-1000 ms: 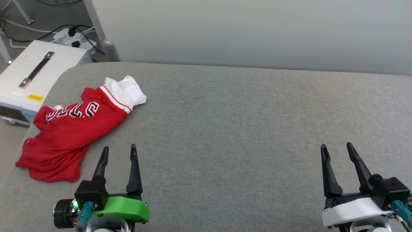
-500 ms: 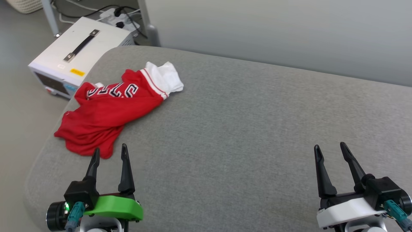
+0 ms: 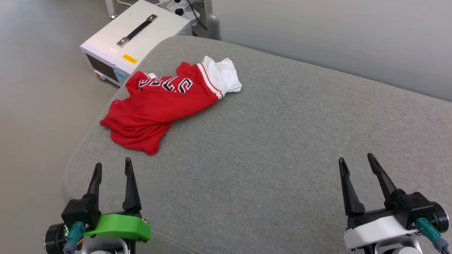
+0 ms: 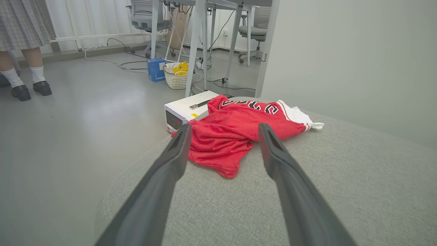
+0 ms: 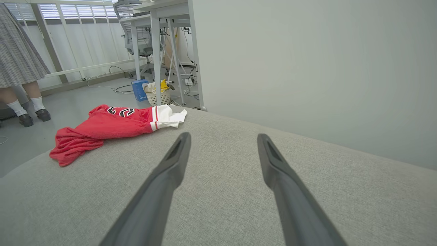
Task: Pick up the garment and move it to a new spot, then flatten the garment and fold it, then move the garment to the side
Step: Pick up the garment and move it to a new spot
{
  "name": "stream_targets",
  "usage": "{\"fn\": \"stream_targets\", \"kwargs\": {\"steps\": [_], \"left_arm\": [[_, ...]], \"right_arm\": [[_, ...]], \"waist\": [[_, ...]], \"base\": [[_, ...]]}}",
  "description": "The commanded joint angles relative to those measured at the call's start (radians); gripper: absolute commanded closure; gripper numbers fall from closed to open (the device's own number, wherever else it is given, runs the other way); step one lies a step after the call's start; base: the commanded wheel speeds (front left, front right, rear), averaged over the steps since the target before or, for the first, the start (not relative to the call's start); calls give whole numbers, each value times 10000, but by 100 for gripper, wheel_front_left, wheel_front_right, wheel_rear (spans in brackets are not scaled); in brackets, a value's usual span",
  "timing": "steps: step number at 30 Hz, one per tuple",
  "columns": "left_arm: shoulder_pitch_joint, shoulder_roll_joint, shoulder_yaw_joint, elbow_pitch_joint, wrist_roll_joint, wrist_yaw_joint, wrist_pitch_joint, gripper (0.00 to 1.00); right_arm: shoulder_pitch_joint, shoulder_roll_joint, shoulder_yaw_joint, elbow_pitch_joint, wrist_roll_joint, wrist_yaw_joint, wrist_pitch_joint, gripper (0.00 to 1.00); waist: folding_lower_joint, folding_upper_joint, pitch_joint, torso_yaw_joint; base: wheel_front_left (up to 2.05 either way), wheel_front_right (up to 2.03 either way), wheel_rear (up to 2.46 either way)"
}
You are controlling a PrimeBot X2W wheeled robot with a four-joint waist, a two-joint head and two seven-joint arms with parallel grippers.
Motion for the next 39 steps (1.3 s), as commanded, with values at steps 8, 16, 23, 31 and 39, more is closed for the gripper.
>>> {"fn": "stream_targets", "kwargs": {"steps": [8,16,23,31,39], "left_arm": [[15,-44,61,135,-281,-17,-59,0],[-484,-42,570,325,-432,-359,-59,0],[-2652,676,1720,732,-469,-1261,-59,0],[-5453,2210,1072,1906,-1401,-1513,-59,0],[-7511,4056,-1422,3466,-3425,-1518,661,0]], "right_arm": [[-235,-22,83,-36,-146,-9,-92,0],[-439,-22,286,-70,-308,-9,-92,0],[-1005,-168,395,-358,-734,-9,-92,0],[-1665,-636,438,-773,-857,-9,-92,0],[-2121,-869,601,-1031,-883,-9,-92,0]], "waist": [[0,0,147,412],[0,0,424,84],[0,0,1328,-538],[0,0,2439,-1160],[0,0,3197,-1609]], "base": [[0,0,0],[0,0,0],[0,0,0],[0,0,0],[0,0,0]]}}
